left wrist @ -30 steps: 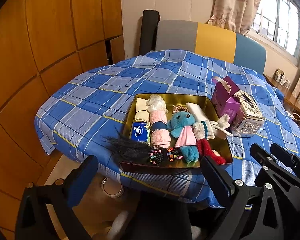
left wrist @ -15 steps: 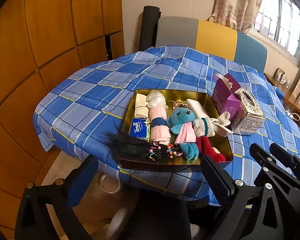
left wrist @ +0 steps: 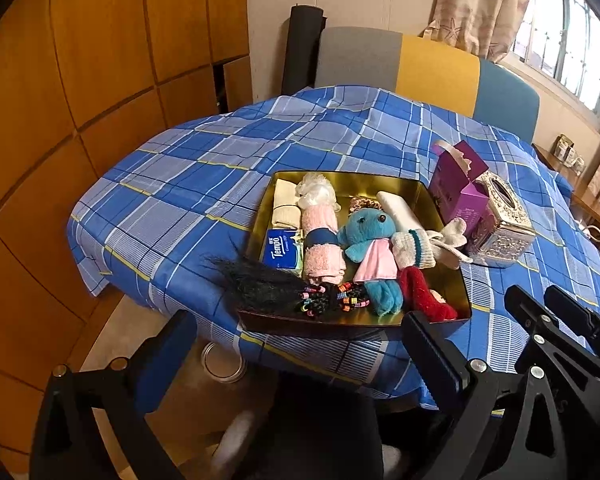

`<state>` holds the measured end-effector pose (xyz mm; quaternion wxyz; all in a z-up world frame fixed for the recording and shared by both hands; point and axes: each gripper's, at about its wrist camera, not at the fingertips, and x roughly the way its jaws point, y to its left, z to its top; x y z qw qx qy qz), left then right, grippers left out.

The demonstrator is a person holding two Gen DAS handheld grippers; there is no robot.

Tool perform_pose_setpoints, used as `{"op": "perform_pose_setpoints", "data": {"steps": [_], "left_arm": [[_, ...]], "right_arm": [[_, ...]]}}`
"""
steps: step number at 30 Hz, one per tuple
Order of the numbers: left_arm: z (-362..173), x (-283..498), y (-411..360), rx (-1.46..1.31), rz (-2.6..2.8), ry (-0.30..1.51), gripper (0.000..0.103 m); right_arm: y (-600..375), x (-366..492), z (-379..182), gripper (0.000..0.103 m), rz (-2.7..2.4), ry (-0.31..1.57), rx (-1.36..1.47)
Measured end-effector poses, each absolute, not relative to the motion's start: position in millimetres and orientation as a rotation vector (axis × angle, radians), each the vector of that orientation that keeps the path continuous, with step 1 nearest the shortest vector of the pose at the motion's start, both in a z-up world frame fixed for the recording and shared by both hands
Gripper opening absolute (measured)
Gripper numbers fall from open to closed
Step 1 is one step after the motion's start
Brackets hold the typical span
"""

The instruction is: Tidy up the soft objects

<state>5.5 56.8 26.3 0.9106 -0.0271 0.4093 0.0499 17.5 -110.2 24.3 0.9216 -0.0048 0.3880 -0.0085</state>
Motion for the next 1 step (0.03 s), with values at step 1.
{"op": "perform_pose_setpoints", "data": {"steps": [1], "left_arm": [[26.2,5.6,56.9,-0.054,0.100,0.845,0.103]], "right_arm": [[-110.3,17.6,24.1,0.048,-0.015,0.798,-0.010]]}}
